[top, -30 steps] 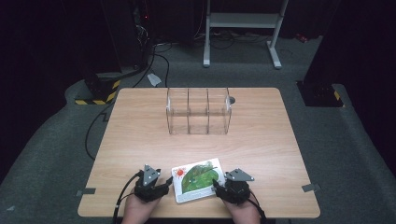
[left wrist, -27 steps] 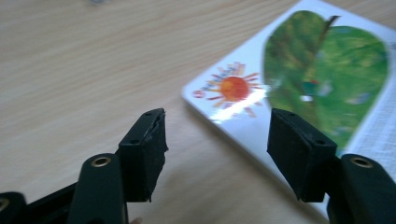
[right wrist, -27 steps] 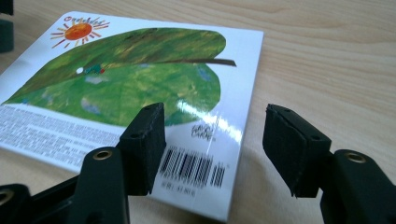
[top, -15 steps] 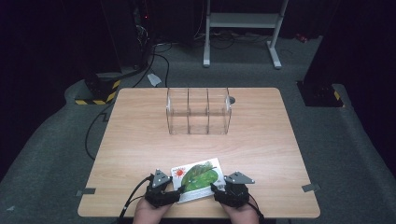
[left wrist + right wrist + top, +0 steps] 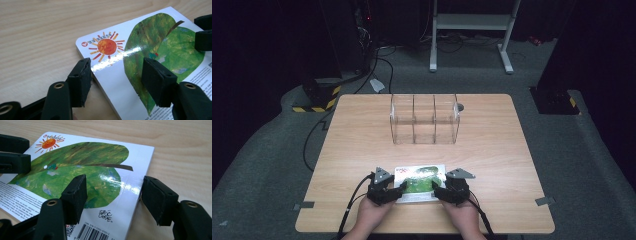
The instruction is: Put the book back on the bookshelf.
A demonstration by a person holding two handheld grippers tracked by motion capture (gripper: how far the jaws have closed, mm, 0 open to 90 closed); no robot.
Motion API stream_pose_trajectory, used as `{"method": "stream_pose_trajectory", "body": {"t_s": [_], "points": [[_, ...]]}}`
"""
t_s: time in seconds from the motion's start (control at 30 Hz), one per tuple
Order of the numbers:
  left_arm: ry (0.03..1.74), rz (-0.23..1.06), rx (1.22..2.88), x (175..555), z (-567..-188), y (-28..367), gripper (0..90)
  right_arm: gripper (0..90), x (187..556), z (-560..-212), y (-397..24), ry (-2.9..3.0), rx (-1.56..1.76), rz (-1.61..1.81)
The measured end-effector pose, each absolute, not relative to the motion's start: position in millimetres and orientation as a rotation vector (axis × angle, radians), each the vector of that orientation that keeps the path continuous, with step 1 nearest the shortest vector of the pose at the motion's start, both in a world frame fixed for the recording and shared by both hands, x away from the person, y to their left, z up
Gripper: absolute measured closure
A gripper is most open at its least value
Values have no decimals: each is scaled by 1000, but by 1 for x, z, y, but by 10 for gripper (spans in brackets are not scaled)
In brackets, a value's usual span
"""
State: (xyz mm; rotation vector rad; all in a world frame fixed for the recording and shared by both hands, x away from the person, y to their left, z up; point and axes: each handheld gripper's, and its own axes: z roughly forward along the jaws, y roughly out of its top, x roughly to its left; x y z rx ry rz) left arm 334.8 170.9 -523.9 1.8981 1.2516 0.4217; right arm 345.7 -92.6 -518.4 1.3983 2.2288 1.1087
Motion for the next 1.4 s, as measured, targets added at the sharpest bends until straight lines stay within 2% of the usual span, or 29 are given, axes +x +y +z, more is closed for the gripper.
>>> {"method": "stream_pose_trajectory", "body": {"t_s": [0.1, 0.2, 0.27, 0.3, 0.4, 0.57, 0.8, 1.0, 1.4], "points": [[1250, 446, 1888, 335, -525, 175, 411, 374, 358, -516, -85, 2252, 1377, 1083], [1226, 480, 1890, 323, -525, 176, 480, 373, 359, -514, -87, 2293, 1351, 1077], [1221, 479, 1897, 319, -524, 177, 474, 371, 357, -514, -90, 2307, 1355, 1083], [1215, 468, 1905, 315, -524, 177, 432, 363, 349, -514, -95, 2326, 1344, 1084], [1227, 441, 1907, 305, -524, 175, 397, 354, 331, -515, -104, 2334, 1302, 1096], [1233, 421, 1903, 308, -525, 172, 344, 357, 308, -522, -107, 2339, 1244, 1081], [1263, 402, 1887, 313, -527, 170, 293, 323, 313, -522, -101, 2349, 1257, 1126], [1266, 393, 1884, 315, -527, 169, 288, 311, 324, -522, -103, 2330, 1341, 1189], [1272, 421, 1840, 314, -524, 171, 337, 301, 316, -522, -97, 2323, 1315, 1157]]}}
